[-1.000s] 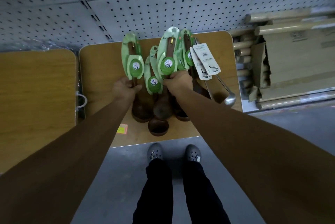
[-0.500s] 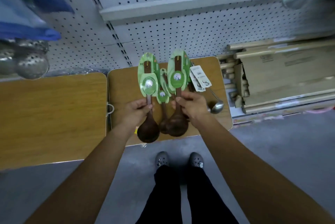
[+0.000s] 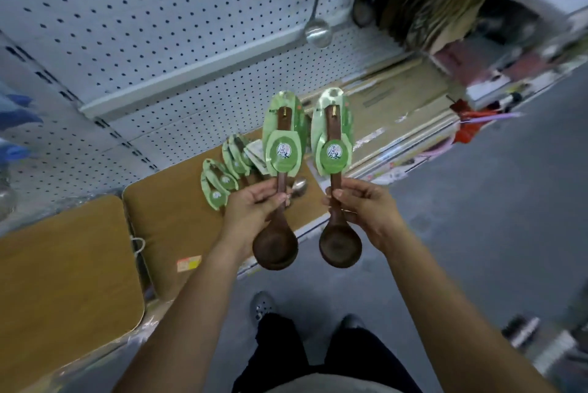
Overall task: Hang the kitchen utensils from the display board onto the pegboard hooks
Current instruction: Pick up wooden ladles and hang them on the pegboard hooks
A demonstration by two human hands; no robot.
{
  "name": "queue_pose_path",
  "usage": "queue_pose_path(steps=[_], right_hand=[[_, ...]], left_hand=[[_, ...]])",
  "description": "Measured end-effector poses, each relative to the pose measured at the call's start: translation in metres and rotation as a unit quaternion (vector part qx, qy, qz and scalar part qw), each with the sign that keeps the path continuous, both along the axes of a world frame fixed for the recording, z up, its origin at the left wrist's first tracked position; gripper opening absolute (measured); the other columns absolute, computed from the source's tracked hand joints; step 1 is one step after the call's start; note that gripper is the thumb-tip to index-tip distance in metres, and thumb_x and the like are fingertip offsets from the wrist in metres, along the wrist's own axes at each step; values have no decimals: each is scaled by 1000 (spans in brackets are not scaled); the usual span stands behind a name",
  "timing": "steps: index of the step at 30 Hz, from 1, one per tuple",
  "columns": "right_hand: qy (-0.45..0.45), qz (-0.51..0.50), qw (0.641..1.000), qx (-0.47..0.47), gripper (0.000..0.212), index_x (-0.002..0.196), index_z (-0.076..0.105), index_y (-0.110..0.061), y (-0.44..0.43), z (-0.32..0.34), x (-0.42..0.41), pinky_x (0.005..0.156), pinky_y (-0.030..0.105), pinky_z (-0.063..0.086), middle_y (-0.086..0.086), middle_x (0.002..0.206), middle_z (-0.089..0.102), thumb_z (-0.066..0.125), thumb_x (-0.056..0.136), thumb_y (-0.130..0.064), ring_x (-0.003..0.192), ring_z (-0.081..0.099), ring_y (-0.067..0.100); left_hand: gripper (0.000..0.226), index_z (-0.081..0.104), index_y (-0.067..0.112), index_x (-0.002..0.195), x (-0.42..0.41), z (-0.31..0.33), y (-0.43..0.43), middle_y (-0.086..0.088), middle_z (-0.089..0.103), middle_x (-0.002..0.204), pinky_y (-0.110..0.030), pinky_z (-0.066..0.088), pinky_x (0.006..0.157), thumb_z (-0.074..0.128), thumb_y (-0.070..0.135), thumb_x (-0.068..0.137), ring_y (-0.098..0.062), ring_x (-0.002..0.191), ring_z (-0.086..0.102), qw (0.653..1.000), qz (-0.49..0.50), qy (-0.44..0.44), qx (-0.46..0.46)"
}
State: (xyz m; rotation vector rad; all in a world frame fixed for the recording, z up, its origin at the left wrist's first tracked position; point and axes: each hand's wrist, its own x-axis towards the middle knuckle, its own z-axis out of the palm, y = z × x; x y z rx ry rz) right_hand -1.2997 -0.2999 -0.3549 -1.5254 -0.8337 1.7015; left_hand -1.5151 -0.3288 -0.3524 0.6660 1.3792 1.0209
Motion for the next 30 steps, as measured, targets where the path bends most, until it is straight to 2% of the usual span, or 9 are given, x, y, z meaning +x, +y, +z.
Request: queue_pose_path(steps=[2,5,9,12,15,20,25,26,30], right_hand=[[-12,-29,999,16,21,110,69,-1,-6,9,35,83,45,59,18,103,75,63,91,4,96,73,36],[-6,-73,997,25,22,112,68,-2,-19,19,93,84,46,59,15,100,76,63,92,4,93,74,35],[-3,-117,992,40,26,118,64,1,-39,27,181,84,45,60,18,102,76,63,92,3,92,74,34],[-4,-143,988,52,20,111,67,-3,-52,37,245,84,44,61,16,99,76,63,92,3,90,75,33],[-8,-150,987,51,16,104,68,-5,-60,49,301,82,40,62,16,96,77,63,92,4,86,76,30],[-26,-173,983,60,18,108,67,-2,-55,56,362,78,37,63,15,95,77,62,92,4,83,76,27],[-27,-180,981,72,15,98,69,-7,-21,57,395,75,36,63,15,91,77,63,92,5,81,76,27],[-28,-179,981,72,16,98,68,-7,-12,57,400,74,34,63,14,90,77,62,92,6,79,76,26],[-35,-161,984,63,16,99,67,-6,33,54,420,74,33,63,13,89,77,61,92,7,78,76,25]], left_hand=[[35,66,5,119,35,9,0,-13,74,102,-28,57,82,61,-10,88,-20,85,69,1000,-26,-10,9],[33,64,-2,119,95,18,0,-14,75,97,-25,59,74,59,-13,88,-17,79,72,998,-64,-15,14],[29,72,11,107,177,23,-6,-11,76,99,-35,56,85,65,-7,86,-27,94,73,994,-105,2,32],[25,73,15,103,240,25,-12,-10,76,100,-27,55,77,67,-3,86,-26,96,72,992,-121,13,38],[25,72,8,110,295,31,-17,-8,77,98,-16,53,67,66,0,87,-21,93,72,991,-125,21,47],[31,70,5,115,357,41,-6,-10,76,98,-32,59,85,69,-1,85,-24,93,73,991,-119,30,48],[28,71,9,113,396,44,31,-8,76,96,-11,50,57,69,2,85,-4,79,72,991,-119,25,59],[27,72,10,111,401,43,41,-8,77,94,-13,52,59,70,2,85,-4,78,72,992,-112,20,60],[25,73,11,108,414,28,87,-10,77,96,-36,57,88,69,0,85,-21,92,73,993,-98,5,65]])
